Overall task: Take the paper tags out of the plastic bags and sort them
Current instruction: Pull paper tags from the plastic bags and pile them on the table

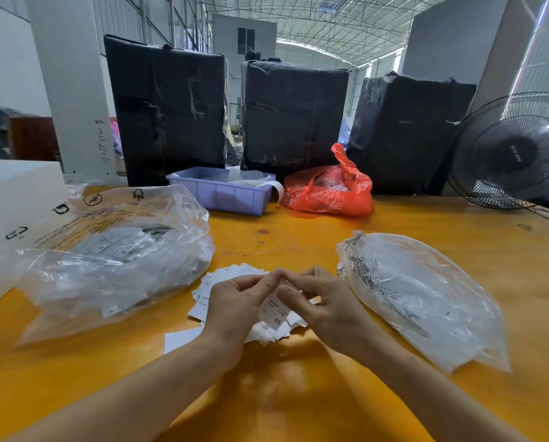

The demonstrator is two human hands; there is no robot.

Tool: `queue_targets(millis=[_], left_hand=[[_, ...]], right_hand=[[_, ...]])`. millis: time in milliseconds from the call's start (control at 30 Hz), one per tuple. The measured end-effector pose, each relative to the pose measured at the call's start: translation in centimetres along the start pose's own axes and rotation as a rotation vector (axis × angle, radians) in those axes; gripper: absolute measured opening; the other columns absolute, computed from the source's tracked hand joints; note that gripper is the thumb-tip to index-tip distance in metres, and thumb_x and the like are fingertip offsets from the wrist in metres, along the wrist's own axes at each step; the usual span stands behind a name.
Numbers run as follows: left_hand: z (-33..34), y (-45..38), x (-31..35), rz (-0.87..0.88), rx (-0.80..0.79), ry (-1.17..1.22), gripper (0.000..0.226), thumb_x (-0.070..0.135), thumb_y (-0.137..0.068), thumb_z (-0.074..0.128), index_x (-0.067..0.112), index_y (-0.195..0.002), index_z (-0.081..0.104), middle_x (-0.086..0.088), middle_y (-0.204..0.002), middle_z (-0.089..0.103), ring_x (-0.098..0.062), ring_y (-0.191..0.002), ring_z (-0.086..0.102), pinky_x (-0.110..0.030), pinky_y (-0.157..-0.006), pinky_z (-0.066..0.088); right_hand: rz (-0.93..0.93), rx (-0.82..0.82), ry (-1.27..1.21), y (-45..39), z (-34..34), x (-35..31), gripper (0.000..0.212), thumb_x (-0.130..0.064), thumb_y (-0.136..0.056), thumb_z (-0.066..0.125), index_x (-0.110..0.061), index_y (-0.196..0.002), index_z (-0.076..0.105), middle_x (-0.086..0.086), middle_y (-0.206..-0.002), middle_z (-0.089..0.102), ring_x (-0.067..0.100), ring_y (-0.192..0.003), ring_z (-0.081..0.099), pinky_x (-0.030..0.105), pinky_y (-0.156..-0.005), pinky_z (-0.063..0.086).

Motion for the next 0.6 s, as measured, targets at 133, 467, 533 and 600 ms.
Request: queue_targets(millis=[133,467,533,600], left_hand=[[0.0,-0.1,0.3,-0.053,0.061,0.13,0.032,0.032,-0.062,0.074,0.007,-0.082,0.074,-0.016,-0.082,0.073,-0.025,-0.072,0.067,-0.036,-0.07,0.055],[0.2,-0.4,1.1,-0.123,-0.085,0.139,0.038,0.037,-0.063,0.07,0.009,-0.089,0.073,-0.015,-0.085,0.072,-0.022,-0.075,0.067,-0.033,-0.065,0.055],[0.0,-0.5,1.1,-0.154,-0.108,0.057,0.041,0.033,-0.066,0.07,0.005,-0.096,0.069,-0.018,-0.088,0.072,-0.021,-0.069,0.069,-0.027,-0.058,0.056],[-0.2,-0.7,1.2,-0.15,-0.147,-0.057,0.029,0.021,-0.071,0.072,0.002,-0.093,0.07,-0.017,-0.085,0.073,-0.017,-0.064,0.069,-0.021,-0.055,0.055]], right_hand=[[0.012,0.016,-0.06,0.1,0.2,0.0,0.054,-0.022,-0.087,0.065,-0.026,-0.136,0.043,0.0,-0.105,0.056,0.007,-0.093,0.061,0.024,-0.074,0.055],[0.106,0.218,-0.398,-0.2,-1.4,0.3,0.014,-0.004,-0.081,0.069,-0.017,-0.081,0.074,0.006,-0.073,0.073,0.012,-0.062,0.065,0.019,-0.059,0.052],[0.18,0.246,-0.473,-0.4,-2.1,0.8,0.01,-0.003,-0.081,0.069,-0.012,-0.082,0.073,0.006,-0.073,0.073,0.011,-0.062,0.064,0.018,-0.058,0.05],[0.22,0.278,-0.534,-0.5,-2.4,1.0,0.01,0.0,-0.08,0.069,-0.01,-0.081,0.072,0.005,-0.071,0.072,0.009,-0.061,0.064,0.016,-0.055,0.049]])
Point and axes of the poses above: each hand's wrist, its own y-axis away from the middle knuckle, its own z-axis out of the palm, x = y × z, the point moved 2 cm from there along -y, towards the middle knuckle
